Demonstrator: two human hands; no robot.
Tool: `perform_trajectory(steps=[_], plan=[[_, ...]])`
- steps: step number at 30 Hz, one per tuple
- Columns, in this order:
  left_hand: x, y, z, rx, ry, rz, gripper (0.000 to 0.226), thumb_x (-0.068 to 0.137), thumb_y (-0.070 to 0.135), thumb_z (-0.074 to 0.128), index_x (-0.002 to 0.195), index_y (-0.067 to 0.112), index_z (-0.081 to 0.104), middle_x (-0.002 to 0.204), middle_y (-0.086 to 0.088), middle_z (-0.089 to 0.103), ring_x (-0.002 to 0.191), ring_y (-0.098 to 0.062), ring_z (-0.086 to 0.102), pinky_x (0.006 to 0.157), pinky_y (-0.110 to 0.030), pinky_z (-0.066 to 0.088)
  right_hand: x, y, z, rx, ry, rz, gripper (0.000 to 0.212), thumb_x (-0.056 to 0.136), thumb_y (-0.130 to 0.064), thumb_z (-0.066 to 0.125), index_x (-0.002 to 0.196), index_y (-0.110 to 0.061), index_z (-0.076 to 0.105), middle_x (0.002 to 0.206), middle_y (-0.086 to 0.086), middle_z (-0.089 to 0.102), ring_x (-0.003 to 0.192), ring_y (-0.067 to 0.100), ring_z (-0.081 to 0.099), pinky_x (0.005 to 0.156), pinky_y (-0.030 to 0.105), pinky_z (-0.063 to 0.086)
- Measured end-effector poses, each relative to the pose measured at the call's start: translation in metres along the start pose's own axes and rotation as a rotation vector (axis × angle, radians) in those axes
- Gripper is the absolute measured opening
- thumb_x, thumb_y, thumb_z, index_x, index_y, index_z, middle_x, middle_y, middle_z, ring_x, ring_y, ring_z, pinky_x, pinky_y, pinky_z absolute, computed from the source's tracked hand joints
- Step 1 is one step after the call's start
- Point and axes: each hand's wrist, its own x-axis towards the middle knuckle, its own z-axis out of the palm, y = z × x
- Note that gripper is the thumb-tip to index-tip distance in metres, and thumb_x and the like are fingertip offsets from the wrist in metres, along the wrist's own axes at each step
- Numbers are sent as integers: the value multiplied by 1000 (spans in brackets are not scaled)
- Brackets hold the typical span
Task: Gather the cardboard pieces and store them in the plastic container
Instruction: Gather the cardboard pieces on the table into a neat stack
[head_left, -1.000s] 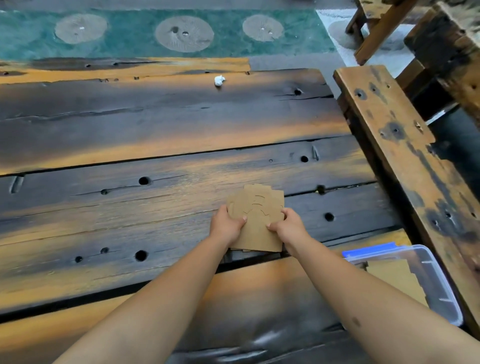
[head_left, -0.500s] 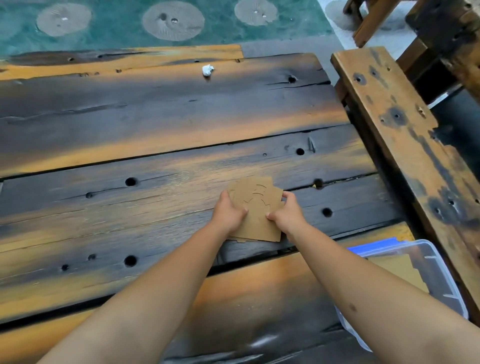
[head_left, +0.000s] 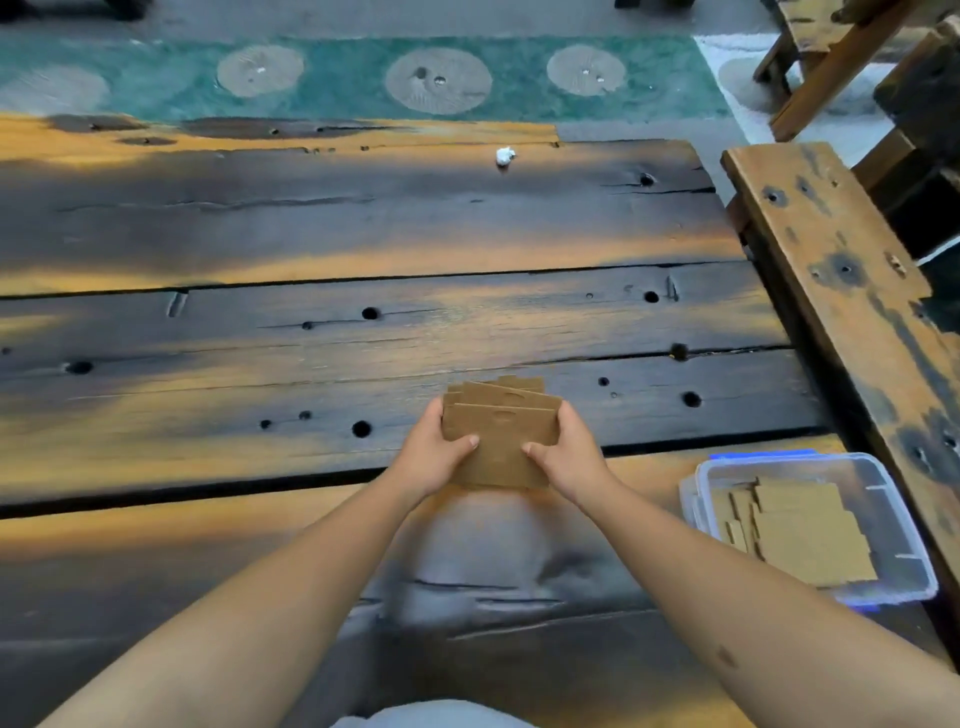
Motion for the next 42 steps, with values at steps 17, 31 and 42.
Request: perform_trajectory(steps=[17,31,42], plan=[[-121,-92,-37,-22,113,7,41,79,-5,71,108,20,57,105,-1,69,99,-15,65,90,-25,50,-110,42,85,-83,6,-162,47,80,-4,70,102,-39,49,95,-10,66,88,9,62,70,10,41],[-111,-96,-48,-147,-96,-3,36,70,33,81,103,32,66,102,11,75,101,-11,69,85,-20,53,-115,42,69,-82,-131,-139,60,72,-52,69,125,-28,52,119,-5,63,110,14,58,94,33,47],[-107,-99,-41,-93,-77,2,27,65,55,72,91,47,71,98,15,75,98,-9,69,95,-36,52,-114,28,49,-291,58,-557,8,87,-16,67,94,-17,63,93,-7,57,87,7,52,76,20,44]])
